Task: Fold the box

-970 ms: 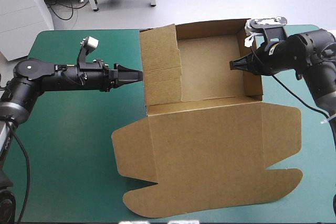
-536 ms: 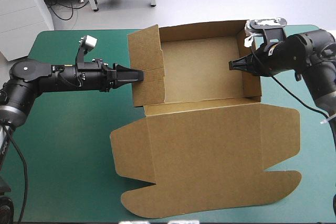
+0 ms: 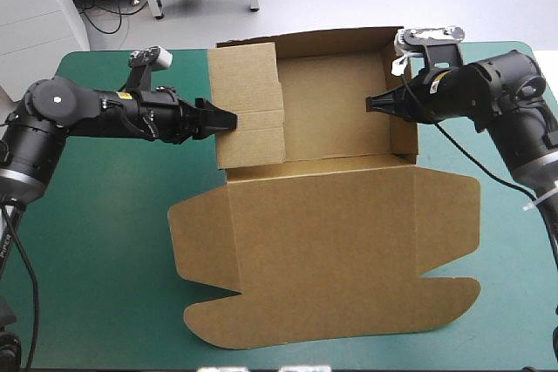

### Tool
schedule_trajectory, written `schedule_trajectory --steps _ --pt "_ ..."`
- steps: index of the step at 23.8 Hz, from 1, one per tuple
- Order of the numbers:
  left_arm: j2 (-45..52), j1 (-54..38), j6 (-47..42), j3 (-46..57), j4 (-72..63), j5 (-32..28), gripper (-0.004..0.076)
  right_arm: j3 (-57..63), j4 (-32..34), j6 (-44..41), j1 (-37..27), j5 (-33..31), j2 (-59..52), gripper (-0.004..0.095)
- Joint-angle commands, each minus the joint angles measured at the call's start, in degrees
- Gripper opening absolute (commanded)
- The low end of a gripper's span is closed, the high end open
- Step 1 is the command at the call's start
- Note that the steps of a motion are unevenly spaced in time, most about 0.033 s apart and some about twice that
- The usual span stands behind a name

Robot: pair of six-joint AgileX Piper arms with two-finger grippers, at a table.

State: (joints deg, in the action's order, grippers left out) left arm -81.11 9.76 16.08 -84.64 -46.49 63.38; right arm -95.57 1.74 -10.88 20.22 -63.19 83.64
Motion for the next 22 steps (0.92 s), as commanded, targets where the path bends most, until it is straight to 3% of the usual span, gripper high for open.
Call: schedule_trajectory --steps 1,7,17,18,21,22 --pt "1.95 4.41 -7.94 -2.48 6.76 -6.44 0.0445 -1.87 2.44 -3.20 2.67 5.17 -2.49 0.0000" --pt "1.95 13.30 -24.23 -2.48 28.35 -15.12 0.0442 -1.87 6.23 -6.64 7.65 5.76 -2.73 0.0000" --pt "0.84 13.86 -26.98 -2.48 30.45 -13.88 0.0425 -1.87 13.44 -12.64 12.78 5.71 -2.73 0.0000" --pt "0.84 13.86 -26.88 -2.48 30.45 -13.72 0.0389 -1.87 14.00 -12.89 12.89 5.47 -2.73 0.0000" --pt "0.84 13.86 -23.44 -2.48 30.58 -12.47 0.0016 -1.87 14.25 -12.89 12.89 5.47 -2.73 0.0000" --pt "0.84 13.86 -22.92 -2.48 30.59 -12.37 -0.0015 -1.87 14.25 -12.89 12.89 5.47 -2.73 0.0000"
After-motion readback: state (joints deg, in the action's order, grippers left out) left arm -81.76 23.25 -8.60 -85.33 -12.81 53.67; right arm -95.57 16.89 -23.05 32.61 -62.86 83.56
